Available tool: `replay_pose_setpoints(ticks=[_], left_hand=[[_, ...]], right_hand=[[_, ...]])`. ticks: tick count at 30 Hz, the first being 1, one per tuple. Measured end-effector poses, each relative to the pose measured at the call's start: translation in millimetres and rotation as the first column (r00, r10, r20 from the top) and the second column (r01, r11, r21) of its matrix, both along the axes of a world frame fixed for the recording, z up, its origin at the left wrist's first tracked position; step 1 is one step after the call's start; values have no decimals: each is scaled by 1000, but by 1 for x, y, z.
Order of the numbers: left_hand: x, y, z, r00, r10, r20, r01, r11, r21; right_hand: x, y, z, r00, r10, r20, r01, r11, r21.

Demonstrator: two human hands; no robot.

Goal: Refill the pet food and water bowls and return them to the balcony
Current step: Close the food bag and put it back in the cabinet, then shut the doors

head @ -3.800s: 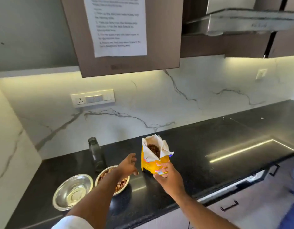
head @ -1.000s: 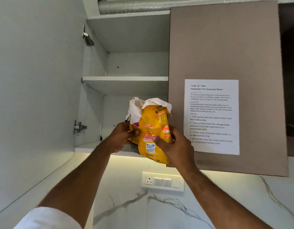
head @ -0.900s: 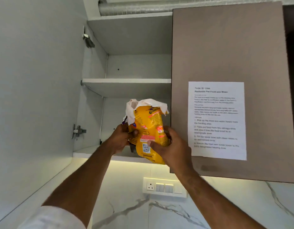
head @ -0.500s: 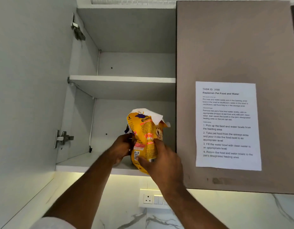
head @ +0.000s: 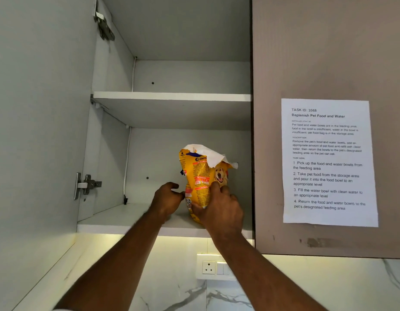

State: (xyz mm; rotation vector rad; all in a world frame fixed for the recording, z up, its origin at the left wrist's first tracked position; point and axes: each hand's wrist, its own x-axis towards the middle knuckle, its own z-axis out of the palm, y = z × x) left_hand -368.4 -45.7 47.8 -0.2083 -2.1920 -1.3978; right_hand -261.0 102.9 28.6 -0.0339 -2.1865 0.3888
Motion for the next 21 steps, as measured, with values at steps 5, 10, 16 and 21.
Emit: replay_pose_setpoints(ticks=[5, 10, 16, 21], left_hand=[[11, 3, 1, 999, 18, -50, -21, 998, -61], [25, 7, 4, 995, 64, -75, -71, 994, -87], [73, 5, 12, 982, 108, -154, -124, 988, -96], [145, -6, 18, 956, 171, -239, -184, 982, -34]], right_hand=[[-9, -1, 3, 999, -13, 38, 13, 1000, -4], [-6, -1, 3, 999, -1, 52, 1, 1000, -9], [23, 6, -6, 996, 35, -79, -38, 999, -38], [74, 5, -3, 978, 117, -174, -125, 992, -33]])
